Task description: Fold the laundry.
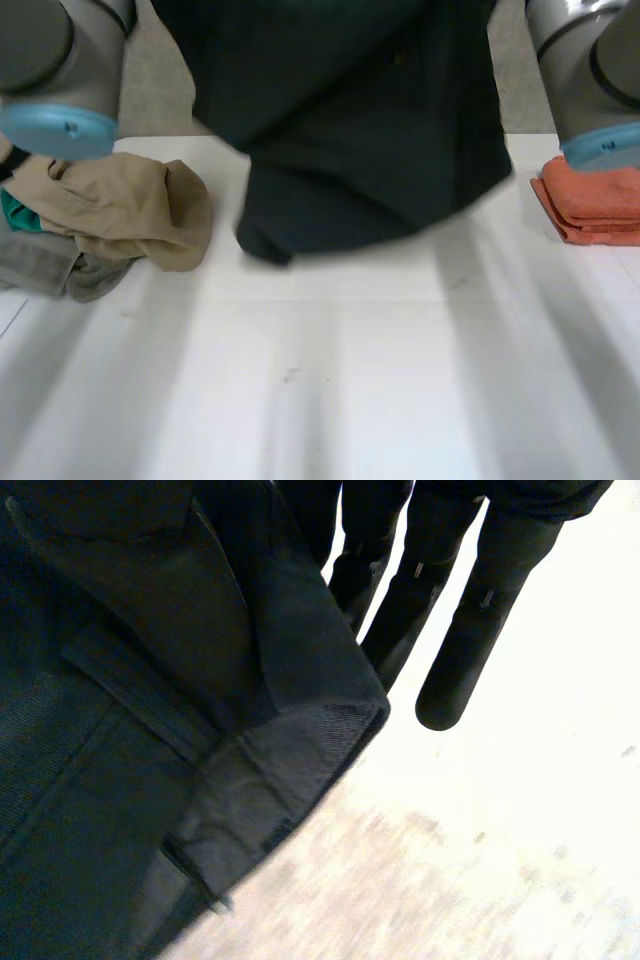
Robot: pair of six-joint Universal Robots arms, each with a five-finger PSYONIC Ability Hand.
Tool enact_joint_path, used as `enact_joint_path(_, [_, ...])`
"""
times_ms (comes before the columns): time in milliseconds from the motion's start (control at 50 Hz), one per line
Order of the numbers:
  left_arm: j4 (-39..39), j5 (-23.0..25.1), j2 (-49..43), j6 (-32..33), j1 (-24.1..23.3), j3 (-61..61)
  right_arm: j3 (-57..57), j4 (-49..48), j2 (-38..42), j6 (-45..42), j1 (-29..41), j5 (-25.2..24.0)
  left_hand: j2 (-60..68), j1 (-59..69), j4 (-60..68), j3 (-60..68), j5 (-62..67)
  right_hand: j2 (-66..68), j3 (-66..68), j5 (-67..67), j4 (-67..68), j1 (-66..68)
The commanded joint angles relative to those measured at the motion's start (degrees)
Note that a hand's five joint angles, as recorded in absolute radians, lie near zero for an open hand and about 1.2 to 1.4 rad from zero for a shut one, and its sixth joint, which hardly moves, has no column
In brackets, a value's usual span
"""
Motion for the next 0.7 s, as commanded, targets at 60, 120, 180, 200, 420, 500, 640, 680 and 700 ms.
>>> enact_joint_path(60, [5.26,1.73,9.71,0.54,1.53,-13.64,3.28,-3.50,-1.46,0.56,-1.09,-2.00,11.59,12.60,11.54,12.12,13.44,13.27,11.87,13.48,11.35,15.89])
enact_joint_path(120, [4.56,3.31,12.08,0.71,1.97,-22.32,8.71,-0.35,-2.34,0.56,-2.14,-4.28,11.59,12.60,11.54,12.12,13.44,13.27,11.87,13.48,11.35,15.89])
enact_joint_path(180, [3.68,5.77,13.66,1.07,2.14,-31.89,16.08,3.34,-3.31,0.38,-3.11,-7.70,11.59,12.60,11.54,12.12,13.44,13.27,11.87,13.48,11.35,15.89])
enact_joint_path(200, [3.42,6.31,13.85,1.15,2.23,-34.47,18.04,4.05,-3.48,0.38,-3.29,-8.32,11.59,12.60,11.54,12.12,13.44,13.27,11.87,13.48,11.35,15.89])
enact_joint_path(420, [-2.37,10.26,11.57,9.32,1.71,-58.12,44.58,9.59,-1.99,-10.76,-6.27,-15.36,11.59,12.60,11.54,12.12,13.44,13.27,11.87,13.48,11.35,15.89])
enact_joint_path(500, [-7.04,9.56,9.81,11.44,0.83,-58.49,48.11,12.14,-2.34,-13.59,-6.54,-14.75,11.59,12.60,11.54,12.12,13.44,13.27,11.87,13.48,11.35,15.89])
enact_joint_path(640, [-12.92,9.39,8.48,13.37,0.30,-57.69,50.40,17.59,-4.54,-12.71,-5.75,-9.13,0.40,1.41,0.35,0.93,2.25,-6.08,-7.47,-5.87,-8.00,-3.46])
enact_joint_path(680, [-15.21,9.04,8.84,14.60,0.30,-57.61,51.28,18.30,-5.85,-12.27,-5.22,-5.62,-20.94,-19.93,-20.99,-20.41,-19.09,-16.32,-17.72,-16.11,-18.24,-13.70])
enact_joint_path(700, [-16.18,8.77,9.27,15.12,0.47,-57.52,52.15,18.30,-7.25,-12.19,-4.96,-3.61,-35.68,-34.67,-35.73,-35.15,-33.83,-22.69,-24.08,-22.47,-24.61,-20.06])
